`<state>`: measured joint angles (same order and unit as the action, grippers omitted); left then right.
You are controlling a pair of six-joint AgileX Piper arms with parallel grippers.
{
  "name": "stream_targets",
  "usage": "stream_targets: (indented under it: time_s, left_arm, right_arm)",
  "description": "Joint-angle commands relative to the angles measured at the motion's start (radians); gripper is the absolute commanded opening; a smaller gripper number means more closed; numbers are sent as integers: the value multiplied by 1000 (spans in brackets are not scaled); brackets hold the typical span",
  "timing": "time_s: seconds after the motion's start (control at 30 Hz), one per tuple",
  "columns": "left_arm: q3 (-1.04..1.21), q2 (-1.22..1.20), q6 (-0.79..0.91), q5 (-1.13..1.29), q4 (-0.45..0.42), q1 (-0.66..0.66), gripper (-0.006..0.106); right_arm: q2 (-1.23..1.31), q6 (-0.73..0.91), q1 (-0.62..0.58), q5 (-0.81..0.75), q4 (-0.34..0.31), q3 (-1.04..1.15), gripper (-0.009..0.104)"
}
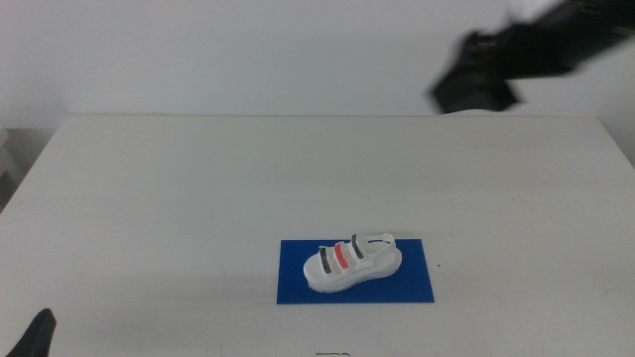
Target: Use one arm to grab the shoe from the table and place it on the mat.
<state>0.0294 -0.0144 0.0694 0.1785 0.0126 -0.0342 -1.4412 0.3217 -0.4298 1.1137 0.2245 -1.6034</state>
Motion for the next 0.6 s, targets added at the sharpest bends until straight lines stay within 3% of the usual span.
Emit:
stream_targets:
  time_s: [0.0,0.13,0.33,0.57]
  left_arm:
    - [-3,-19,-12,-83,6,-4,94]
    - [-3,-19,-12,-83,6,-4,94]
    - [-3,-19,-12,-83,6,-4,94]
    - [-3,-19,-12,-83,6,-4,94]
  right_arm:
    - [140,-64,75,-180,-59,110,92]
    - [342,-105,163,-413,-132,385,92]
    - [614,-135,251,-666,-120,709,92]
    - [889,-143,256,-892,-121,1106,92]
